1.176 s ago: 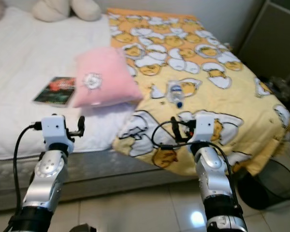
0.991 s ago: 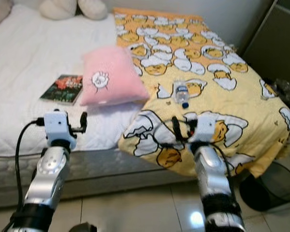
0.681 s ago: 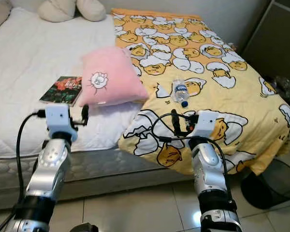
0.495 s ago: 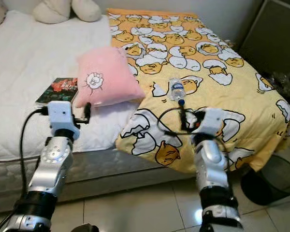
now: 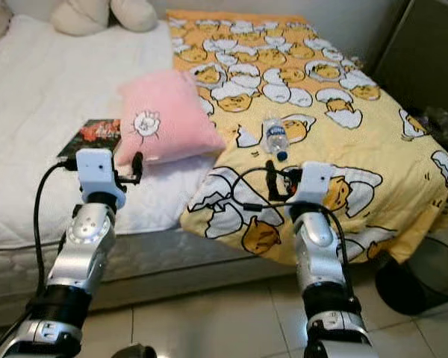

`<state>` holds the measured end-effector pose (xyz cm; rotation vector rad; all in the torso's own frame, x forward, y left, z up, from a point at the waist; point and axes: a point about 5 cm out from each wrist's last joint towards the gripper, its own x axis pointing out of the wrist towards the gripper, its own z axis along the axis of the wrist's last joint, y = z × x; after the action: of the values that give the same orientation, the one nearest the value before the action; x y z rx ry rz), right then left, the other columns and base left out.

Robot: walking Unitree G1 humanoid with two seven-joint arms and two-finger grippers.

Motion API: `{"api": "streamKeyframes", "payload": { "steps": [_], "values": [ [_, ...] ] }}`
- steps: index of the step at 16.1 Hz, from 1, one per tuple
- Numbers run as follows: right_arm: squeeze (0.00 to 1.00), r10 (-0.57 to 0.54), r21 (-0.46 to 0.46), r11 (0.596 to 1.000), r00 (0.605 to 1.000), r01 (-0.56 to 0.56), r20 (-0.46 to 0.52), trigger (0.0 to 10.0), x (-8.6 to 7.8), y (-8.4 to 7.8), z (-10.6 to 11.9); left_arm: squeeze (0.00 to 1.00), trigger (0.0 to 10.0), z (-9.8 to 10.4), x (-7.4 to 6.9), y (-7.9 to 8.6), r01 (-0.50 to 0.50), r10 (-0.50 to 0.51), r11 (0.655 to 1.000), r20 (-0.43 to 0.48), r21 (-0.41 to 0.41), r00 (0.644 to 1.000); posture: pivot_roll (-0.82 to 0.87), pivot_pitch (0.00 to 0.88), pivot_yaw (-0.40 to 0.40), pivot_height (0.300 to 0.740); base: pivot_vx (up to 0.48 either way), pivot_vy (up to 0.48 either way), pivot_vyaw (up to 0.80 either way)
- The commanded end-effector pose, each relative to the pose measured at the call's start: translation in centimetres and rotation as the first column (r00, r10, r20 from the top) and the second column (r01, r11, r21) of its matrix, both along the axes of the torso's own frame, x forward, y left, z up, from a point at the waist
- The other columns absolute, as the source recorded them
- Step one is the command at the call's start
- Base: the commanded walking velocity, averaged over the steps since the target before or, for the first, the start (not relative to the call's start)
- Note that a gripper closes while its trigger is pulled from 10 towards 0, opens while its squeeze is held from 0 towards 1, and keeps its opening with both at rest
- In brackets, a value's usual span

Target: Clean up the room

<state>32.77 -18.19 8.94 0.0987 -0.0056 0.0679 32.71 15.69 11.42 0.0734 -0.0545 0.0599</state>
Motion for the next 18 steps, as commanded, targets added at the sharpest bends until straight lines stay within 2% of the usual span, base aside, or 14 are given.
{"api": "streamKeyframes", "payload": {
  "steps": [1, 6, 7, 11, 12, 18],
  "values": [
    [0.00, 0.015, -0.004, 1.000, 1.000, -0.015, 0.012, 10.0, -0.15, -0.19, 0.20, 0.00, 10.0, -0.06, 0.03, -0.20, 0.018, -0.018, 1.000, 0.002, -0.019, 1.000, -0.11, 0.000, -0.004, 0.740, 0.000, -0.458, 0.00],
    [0.00, 0.035, -0.013, 0.999, 0.999, -0.035, 0.020, 10.0, -0.21, -0.19, 0.33, 0.00, 10.0, -0.30, -0.13, -0.98, 0.041, -0.041, 0.999, -0.005, -0.015, 0.999, -0.11, 0.000, -0.002, 0.740, 0.000, -0.442, 0.00],
    [0.00, 0.033, -0.018, 0.999, 0.999, -0.033, 0.021, 10.0, -0.21, -0.27, 0.35, 0.00, 10.0, -0.16, -0.07, -0.96, 0.032, -0.032, 0.999, 0.004, -0.033, 0.999, -0.11, 0.000, -0.002, 0.740, 0.398, 0.000, 0.00],
    [0.00, 0.014, 0.016, 1.000, 1.000, -0.014, 0.003, 10.0, -0.17, -0.45, 0.16, 0.00, 10.0, -0.31, 0.14, -0.70, -0.001, 0.001, 1.000, -0.017, -0.023, 1.000, -0.11, 0.000, 0.000, 0.740, 0.000, 0.000, 0.00],
    [0.00, 0.026, 0.029, 0.999, 0.999, -0.027, 0.023, 10.0, -0.24, -0.34, 0.33, 0.00, 10.0, -0.34, 0.14, -0.70, -0.005, 0.005, 1.000, -0.021, -0.024, 1.000, -0.11, 0.000, 0.000, 0.740, 0.000, 0.000, 0.00],
    [0.00, 0.050, 0.009, 0.999, 0.999, -0.050, 0.011, 10.0, -0.33, -0.09, 0.18, 0.00, 10.0, -0.50, 0.14, -0.42, -0.017, 0.016, 0.999, -0.025, -0.031, 1.000, -0.11, 0.000, -0.002, 0.740, 0.000, 0.000, 0.61]
  ]
}}
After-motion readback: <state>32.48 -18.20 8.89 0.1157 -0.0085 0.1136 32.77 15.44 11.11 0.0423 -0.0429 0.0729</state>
